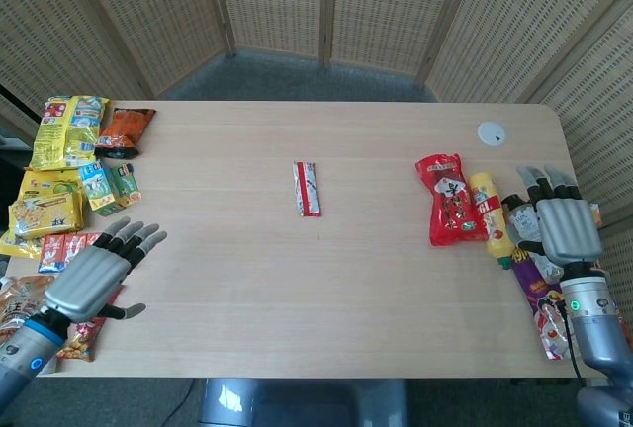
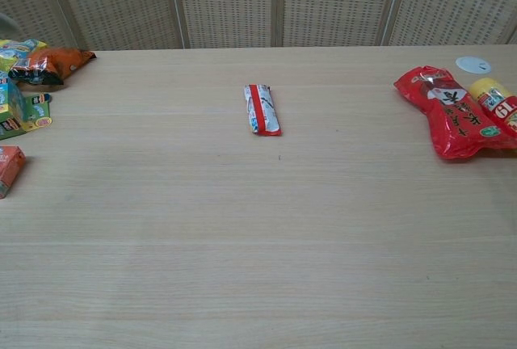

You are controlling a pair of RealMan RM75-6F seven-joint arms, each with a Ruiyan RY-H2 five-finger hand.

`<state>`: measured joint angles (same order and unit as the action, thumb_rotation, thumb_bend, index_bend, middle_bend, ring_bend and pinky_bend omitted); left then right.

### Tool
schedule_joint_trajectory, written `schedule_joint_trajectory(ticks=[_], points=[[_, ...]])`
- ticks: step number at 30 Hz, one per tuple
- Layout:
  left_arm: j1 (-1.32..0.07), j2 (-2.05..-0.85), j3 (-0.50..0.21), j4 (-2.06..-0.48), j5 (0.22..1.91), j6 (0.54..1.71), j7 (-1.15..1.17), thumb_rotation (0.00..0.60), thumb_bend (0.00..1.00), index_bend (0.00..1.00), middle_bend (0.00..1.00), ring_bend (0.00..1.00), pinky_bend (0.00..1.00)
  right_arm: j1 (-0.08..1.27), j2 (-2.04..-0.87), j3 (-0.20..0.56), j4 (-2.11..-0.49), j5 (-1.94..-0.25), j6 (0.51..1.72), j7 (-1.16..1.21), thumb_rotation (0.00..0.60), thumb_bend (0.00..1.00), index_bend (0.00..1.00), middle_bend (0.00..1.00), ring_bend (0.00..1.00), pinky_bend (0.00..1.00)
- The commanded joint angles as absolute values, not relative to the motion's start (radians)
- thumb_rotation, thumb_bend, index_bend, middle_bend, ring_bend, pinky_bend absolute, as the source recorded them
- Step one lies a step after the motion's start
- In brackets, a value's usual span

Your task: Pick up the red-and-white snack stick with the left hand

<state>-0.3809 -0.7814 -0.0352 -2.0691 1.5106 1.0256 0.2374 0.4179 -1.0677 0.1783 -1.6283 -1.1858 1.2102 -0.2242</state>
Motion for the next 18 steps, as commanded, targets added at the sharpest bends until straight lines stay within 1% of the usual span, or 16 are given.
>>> schedule_joint_trajectory(ticks=[1,8,18], points=[[-0.436,-0.847,-0.064,-2.003,1.474,0.978,0.291,0.517,0.22,0.00,0.00,0.00,0.00,0.420,-1.072,0.180,-1.618,-1.184,1.208,-0.233,0.512,0.32,0.00,0.00,0.00,0.00],[-0.514,-0.969,-0.090,-1.871,1.433,0.918,0.331,0.518,0.22,0.00,0.00,0.00,0.00,0.411,-1.054,0.182,-1.628,-1.192,1.216,-0.235,0.513,0.33,0.00,0.00,0.00,0.00],[-0.652,-1.117,-0.137,-1.700,1.331,0.778,0.268,0.519,0.22,0.00,0.00,0.00,0.00,0.377,-1.020,0.173,-1.663,-1.224,1.259,-0.233,0.514,0.32,0.00,0.00,0.00,0.00]])
